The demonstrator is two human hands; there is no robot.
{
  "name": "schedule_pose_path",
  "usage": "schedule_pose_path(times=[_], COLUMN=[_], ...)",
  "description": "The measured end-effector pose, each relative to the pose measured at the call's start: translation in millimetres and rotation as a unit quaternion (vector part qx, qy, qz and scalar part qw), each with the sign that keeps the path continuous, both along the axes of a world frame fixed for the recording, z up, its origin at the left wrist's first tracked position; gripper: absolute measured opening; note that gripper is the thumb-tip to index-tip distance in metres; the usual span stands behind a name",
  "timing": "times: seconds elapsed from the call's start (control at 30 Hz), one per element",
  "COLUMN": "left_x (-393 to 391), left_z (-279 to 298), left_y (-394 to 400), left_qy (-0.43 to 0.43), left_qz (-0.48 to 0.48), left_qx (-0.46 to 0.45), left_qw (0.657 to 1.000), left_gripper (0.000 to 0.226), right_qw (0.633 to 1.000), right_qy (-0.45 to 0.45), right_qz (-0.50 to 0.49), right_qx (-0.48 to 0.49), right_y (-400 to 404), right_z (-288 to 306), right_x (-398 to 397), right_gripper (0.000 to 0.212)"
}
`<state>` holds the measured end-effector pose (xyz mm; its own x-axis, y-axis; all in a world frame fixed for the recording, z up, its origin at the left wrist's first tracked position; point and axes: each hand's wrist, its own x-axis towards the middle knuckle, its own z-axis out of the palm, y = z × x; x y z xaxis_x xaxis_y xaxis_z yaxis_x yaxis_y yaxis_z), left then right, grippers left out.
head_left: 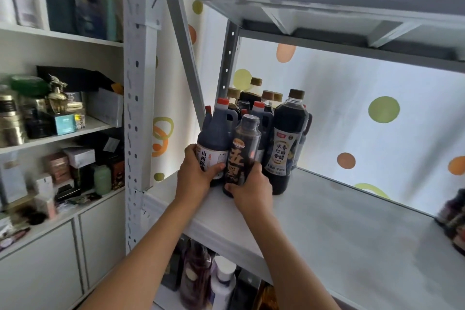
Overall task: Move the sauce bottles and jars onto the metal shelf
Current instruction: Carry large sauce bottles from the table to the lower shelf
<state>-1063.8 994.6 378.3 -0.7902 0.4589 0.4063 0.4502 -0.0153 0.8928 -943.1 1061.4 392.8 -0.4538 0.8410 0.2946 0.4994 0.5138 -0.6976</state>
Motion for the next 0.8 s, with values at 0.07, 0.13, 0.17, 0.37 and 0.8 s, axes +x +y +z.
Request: schedule_pose_path(times=[0.07,0.13,0.17,0.37,0.8], left_x=[-0.7,-0.9,-1.2,-5.2,-9.7], left_z=[-1.7,-2.5,-2.8,-5.8,-12.3], left_y=[0.1,0.4,0.8,2.3,1.5], left_qy=[-0.005,-0.003,0.000,-0.009,0.018], left_qz=[-0.003,-0.008,-0.009,-0.017,-0.015], left_qx=[0.007,0.013,0.015,0.026,0.024], left_qw=[1.000,1.000,1.000,0.999,0.999], left_gripper=[0.075,0.072,0.071,0.074,0.081], right_qw=[1.000,0.999,0.999,0.996,0.994], right_qy=[0.014,0.036,0.046,0.067,0.105], right_qz=[-0.007,-0.019,-0.027,-0.052,-0.033], right_qx=[-0.006,-0.005,-0.005,-0.017,-0.010], right_y=[0.2,-1.7,-2.9,-3.8,4.2], right_z=[-4.2,-10.2,-12.2,-13.2,-21.2], right_x=[-1.4,-1.3,-1.6,-7.7,-8.6], right_gripper=[0.056,0.055,0.055,0.061,0.067])
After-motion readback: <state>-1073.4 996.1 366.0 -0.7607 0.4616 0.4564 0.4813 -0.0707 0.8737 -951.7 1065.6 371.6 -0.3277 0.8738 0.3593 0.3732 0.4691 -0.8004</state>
